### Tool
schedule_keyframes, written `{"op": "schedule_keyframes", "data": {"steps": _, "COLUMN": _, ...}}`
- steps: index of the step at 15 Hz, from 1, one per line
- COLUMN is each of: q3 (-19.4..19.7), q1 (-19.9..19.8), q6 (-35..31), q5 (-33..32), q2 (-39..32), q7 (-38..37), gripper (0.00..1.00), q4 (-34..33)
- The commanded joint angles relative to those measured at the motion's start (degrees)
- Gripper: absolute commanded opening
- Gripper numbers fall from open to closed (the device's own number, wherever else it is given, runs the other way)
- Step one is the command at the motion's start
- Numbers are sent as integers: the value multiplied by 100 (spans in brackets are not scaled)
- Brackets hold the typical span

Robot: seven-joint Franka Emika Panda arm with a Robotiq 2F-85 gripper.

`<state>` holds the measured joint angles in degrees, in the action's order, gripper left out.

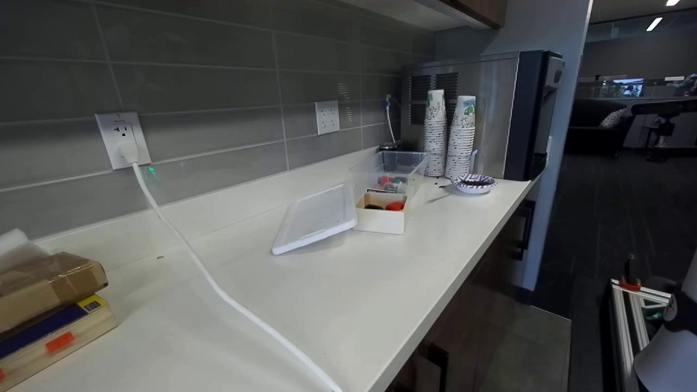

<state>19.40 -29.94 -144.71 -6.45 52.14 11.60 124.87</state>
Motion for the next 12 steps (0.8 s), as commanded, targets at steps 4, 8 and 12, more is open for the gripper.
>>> {"op": "schedule_keyframes", "data": {"steps": 4, "q3": -333, "q1": -338, "q6": -86, "q5": -612, "q2": 560, "q7": -533, "gripper": 3, "q4": 954}}
{"op": "schedule_keyframes", "data": {"steps": 8, "q3": -448, "q1": -460, "q6": -112, "q5": -728, "q2": 753, "q7": -680, "gripper": 3, "q4": 1132}}
{"op": "schedule_keyframes", "data": {"steps": 12, "q3": -538, "q1": -577, "q6": -154, "q5": -773, "q2": 851, "q7": -782, "gripper": 3, "q4": 1240}}
